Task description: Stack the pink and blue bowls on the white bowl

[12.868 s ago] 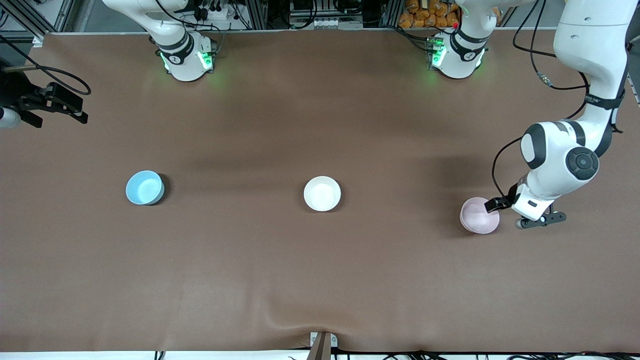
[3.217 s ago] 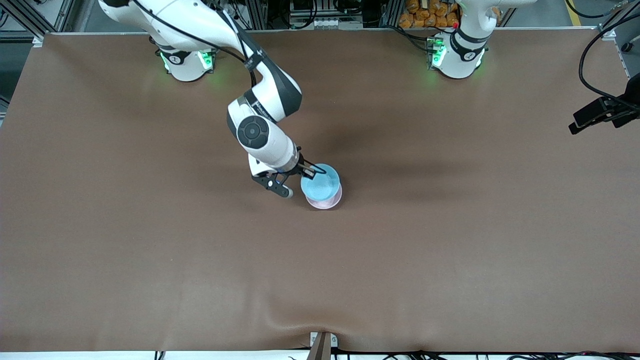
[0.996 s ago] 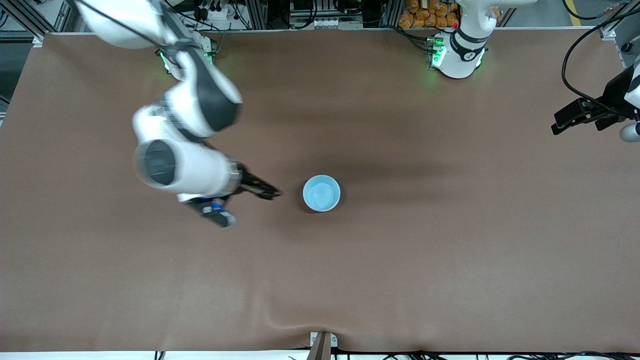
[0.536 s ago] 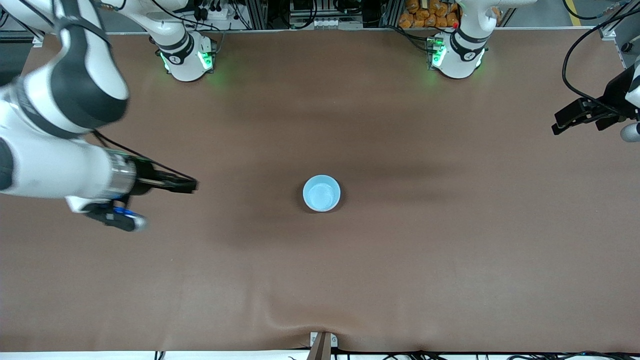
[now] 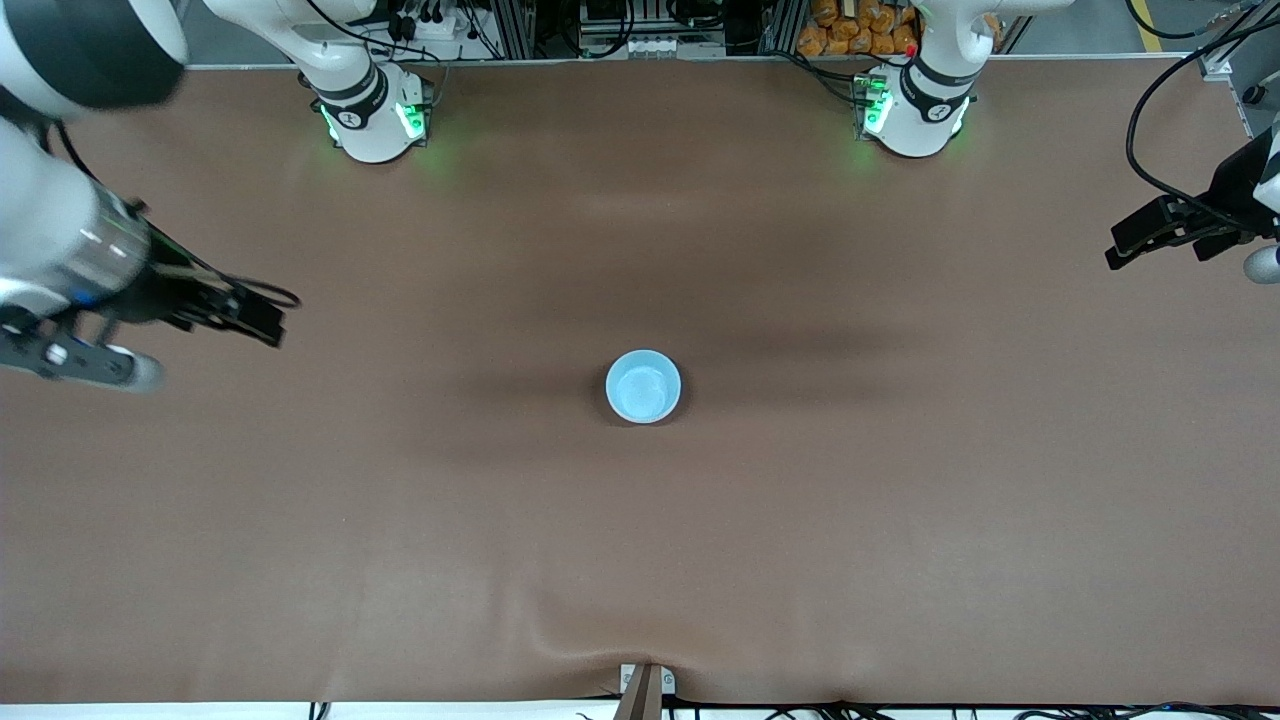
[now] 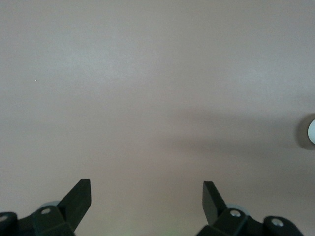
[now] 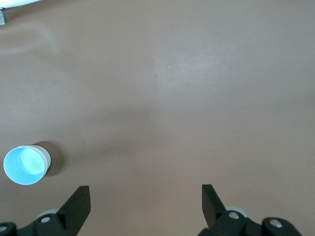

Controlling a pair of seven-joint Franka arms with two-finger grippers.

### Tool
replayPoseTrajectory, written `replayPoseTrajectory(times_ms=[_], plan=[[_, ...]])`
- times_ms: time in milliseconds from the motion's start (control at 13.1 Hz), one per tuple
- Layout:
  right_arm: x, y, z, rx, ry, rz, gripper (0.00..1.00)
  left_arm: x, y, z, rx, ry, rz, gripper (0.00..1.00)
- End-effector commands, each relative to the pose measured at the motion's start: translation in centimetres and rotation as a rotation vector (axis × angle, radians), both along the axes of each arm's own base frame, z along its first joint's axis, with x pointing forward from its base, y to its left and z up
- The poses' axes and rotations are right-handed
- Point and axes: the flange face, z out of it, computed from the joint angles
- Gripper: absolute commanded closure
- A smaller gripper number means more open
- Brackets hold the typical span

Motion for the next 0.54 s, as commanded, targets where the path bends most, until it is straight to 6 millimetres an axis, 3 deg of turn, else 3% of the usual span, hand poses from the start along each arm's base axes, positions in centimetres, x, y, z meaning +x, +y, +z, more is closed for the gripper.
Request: replayPoseTrajectory(times_ms=[0, 153, 460], plan=[[-3.1, -2.0, 0.6, -0.049, -0.012, 0.003, 0.00, -0.1, 0.4, 0.7, 0.018, -0.016, -0.004, 0.00], [-3.8, -3.1, -0.6, -0.046, -0.017, 0.000, 0.00, -0.1, 0.6, 0.7, 0.016, -0.016, 0.000, 0.00], [-7.5, -5.3, -1.0, -0.027, -0.033, 0.049, 0.00, -0.1, 0.8, 0.9, 0.014, -0.020, 0.001, 0.00]])
